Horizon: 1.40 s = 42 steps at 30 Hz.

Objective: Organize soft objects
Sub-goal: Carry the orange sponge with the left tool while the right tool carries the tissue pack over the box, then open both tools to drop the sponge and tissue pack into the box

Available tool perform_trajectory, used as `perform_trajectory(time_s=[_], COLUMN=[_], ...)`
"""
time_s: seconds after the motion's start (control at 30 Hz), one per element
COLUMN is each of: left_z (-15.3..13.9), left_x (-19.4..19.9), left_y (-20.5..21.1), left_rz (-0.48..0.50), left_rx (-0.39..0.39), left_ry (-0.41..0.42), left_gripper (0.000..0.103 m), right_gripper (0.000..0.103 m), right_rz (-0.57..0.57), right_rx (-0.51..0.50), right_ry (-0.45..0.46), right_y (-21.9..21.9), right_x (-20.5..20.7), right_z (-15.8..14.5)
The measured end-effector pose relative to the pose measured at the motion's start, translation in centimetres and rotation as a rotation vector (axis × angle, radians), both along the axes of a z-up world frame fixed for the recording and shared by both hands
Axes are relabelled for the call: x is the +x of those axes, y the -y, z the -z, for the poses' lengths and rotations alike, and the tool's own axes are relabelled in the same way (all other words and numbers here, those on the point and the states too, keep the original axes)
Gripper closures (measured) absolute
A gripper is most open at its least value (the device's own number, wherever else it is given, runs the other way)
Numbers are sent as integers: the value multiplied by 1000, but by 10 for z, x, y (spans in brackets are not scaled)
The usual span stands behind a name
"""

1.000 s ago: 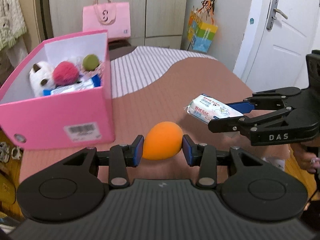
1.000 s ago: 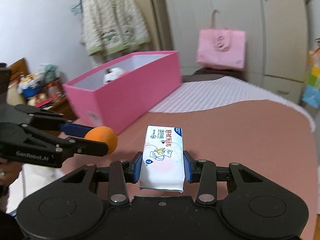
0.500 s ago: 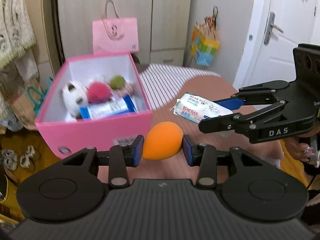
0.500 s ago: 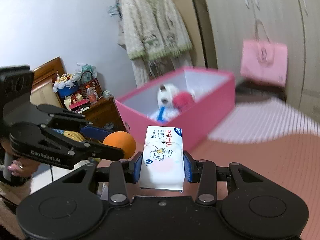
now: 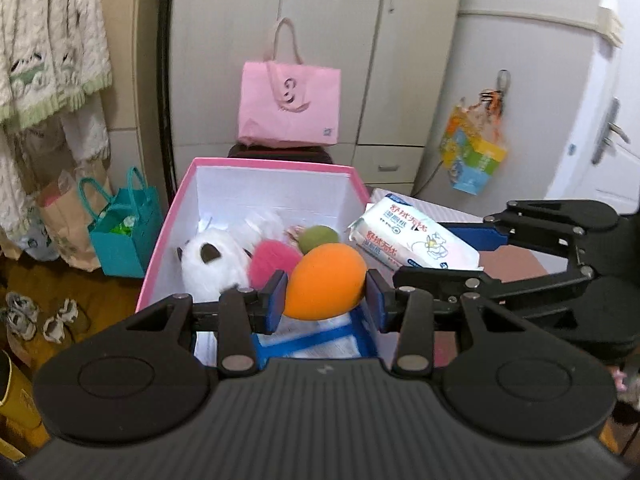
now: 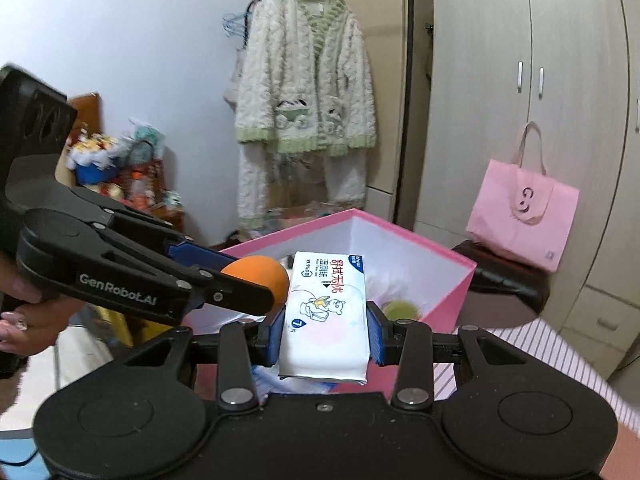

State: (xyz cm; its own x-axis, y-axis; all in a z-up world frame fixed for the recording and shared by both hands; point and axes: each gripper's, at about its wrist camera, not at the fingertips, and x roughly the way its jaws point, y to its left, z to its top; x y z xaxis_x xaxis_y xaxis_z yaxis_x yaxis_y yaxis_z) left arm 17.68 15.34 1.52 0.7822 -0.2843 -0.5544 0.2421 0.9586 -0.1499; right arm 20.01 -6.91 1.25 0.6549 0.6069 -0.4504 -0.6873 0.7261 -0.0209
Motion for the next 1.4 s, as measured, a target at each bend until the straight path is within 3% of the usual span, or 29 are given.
perform_trajectory(time_s=[0.1,0.2,0.43,0.67,0.73,0.8,0.83,1.13,1.3,1.4], left_z=[2,2,8,17,19,20,18,-4,-16,-26], left_x=[27,52,96,122,127,126,123,76,42,18], left_y=[-2,1,-1,-1,-3,-6,-6,-9,-3,13], left_rz=[-23,-30,-25,-44,-60,-103,-110,-67,3,30], left_rx=[31,115,133,157,158,153,150,116,70,112], left_ry=[-12,-4,-81,-93,-92,-88,-81,-20,-42,1], left_gripper=[62,62,61,60,55,38,36,34,34,34], right_gripper=[58,58,58,57,53,50,50,43,43,43], right_rz=[20,38,15,17,11,14,18,57,151,157], right_rx=[-24,-46,-81,-98,-97,-102,-107,4,51,84], right_ry=[-4,-25,-93,-121,-124,-111,-110,-109,-26,-22], right_y=[-13,-23,-37,-48,-49,-50,-50,-14,10,21], right_x=[25,49,94,129,135,137,139,111,75,56], right_z=[2,6,24,38,41,43,44,32,18,14])
